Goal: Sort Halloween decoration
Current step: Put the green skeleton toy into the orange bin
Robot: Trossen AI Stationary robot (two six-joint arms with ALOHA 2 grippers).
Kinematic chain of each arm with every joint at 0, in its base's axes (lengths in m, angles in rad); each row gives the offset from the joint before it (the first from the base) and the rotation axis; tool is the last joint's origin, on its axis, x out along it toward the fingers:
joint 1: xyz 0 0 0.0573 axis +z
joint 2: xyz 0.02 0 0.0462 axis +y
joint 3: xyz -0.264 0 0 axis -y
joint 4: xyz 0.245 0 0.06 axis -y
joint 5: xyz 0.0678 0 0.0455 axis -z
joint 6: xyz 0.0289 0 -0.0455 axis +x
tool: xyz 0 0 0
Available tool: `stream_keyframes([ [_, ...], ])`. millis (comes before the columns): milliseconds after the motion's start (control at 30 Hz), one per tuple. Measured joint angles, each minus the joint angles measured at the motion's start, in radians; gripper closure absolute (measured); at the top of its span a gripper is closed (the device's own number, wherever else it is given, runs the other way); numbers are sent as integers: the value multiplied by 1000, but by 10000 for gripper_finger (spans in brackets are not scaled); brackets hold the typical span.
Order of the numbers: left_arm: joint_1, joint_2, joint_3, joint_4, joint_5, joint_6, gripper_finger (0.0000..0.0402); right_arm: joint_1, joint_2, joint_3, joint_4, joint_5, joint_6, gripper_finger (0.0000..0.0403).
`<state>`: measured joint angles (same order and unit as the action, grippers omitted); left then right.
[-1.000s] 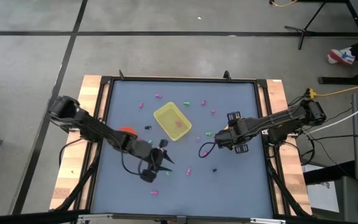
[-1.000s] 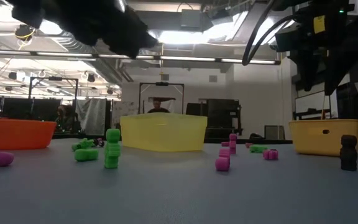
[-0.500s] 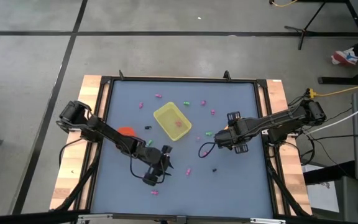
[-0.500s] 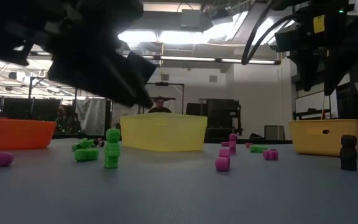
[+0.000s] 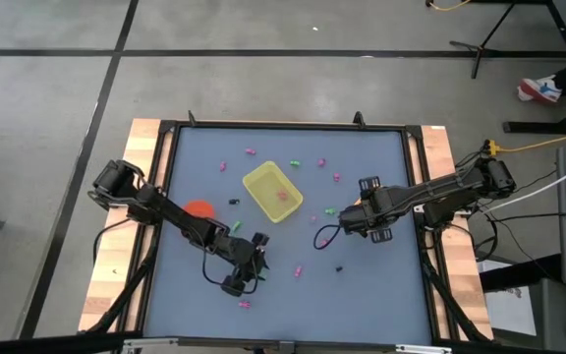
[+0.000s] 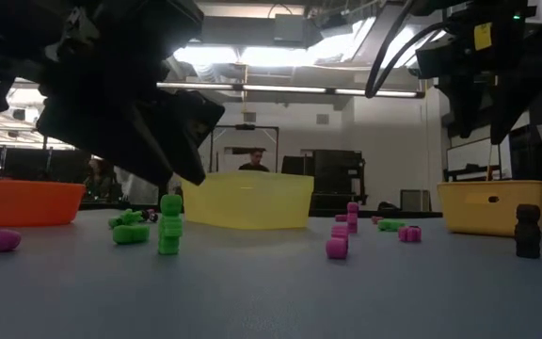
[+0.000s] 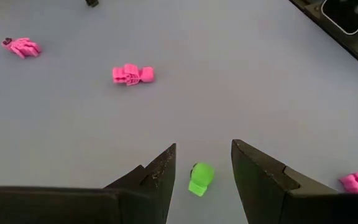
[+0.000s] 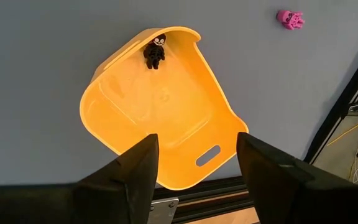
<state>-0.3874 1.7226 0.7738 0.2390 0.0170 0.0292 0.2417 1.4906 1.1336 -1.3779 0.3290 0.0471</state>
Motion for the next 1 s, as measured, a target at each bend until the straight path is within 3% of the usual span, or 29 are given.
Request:
stream_keyframes([
  [767,1,98,-1,27,-5,0,262,0,0,0,21,0,0,187],
  [1000,1,98,-1,31,-5,7,300,0,0,0,21,0,0,187],
])
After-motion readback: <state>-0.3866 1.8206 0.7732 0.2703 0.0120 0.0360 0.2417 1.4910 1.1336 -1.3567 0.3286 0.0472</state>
